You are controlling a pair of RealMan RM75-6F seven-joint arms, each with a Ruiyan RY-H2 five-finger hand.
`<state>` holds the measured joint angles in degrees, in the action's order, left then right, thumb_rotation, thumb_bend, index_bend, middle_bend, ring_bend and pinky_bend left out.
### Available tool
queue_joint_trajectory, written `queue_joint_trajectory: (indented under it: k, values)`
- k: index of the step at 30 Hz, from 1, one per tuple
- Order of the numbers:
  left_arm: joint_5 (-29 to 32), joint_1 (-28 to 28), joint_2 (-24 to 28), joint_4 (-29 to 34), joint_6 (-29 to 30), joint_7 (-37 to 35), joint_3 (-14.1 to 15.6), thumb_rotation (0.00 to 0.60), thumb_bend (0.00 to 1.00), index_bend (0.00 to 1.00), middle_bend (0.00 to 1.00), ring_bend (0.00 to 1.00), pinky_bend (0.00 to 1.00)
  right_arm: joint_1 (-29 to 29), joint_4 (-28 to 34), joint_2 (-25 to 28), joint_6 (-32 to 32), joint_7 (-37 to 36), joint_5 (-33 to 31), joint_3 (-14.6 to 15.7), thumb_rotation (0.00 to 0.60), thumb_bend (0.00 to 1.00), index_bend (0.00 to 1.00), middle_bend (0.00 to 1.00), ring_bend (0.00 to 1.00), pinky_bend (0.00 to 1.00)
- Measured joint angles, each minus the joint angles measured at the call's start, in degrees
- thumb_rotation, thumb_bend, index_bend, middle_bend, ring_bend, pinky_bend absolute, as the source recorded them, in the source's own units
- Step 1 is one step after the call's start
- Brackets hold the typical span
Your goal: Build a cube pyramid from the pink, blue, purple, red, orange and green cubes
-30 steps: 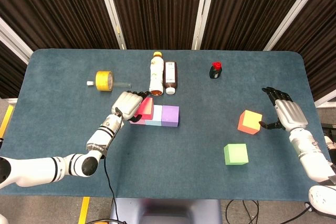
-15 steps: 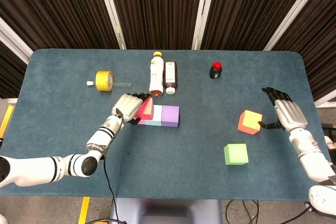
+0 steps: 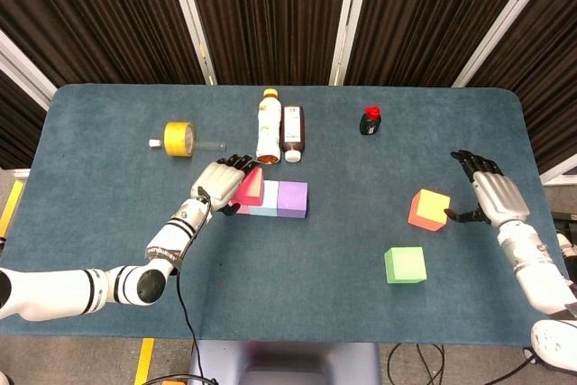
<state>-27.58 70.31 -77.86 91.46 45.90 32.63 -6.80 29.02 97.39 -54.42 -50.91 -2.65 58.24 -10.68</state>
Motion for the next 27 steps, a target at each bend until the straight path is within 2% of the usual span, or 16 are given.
queue_joint_trajectory:
  k: [6,14,20,27]
  values:
    - [-4.7,-3.0,4.6,5.1,2.7,-4.5,-1.6,0.6,0.35,0.0,0.0,0.0,0.15,-1.0,1.5,1.6,-0.3,-0.8,1.9,0.6,0.6,0.32,0.03,0.13,0.02,0.11]
    - [-17.9,-12.5,10.8,9.2,11.0,-12.1,-1.4,0.6,0.35,0.0,0.0,0.0,0.15,-2.2,1.9,2.0,0.0,0.0,4.0,2.7,0.6,0.32,0.09,0.13,0.02,0.18]
    - [-26.8,-20.7,12.7,9.7,18.2,-17.4,0.5,0.6,0.35,0.03,0.03,0.02,0.15,-1.7,-1.5,-0.9,1.2,2.2,1.3,3.4,0.6,0.32,0.12,0.13,0.02,0.19]
    - [-33.8,-26.6,13.4,9.8,21.9,-20.4,2.8,0.6,0.35,0.07,0.04,0.02,0.15,0.5,-8.8,-7.4,4.1,5.2,-3.3,3.8,0.6,0.32,0.15,0.13,0.02,0.2]
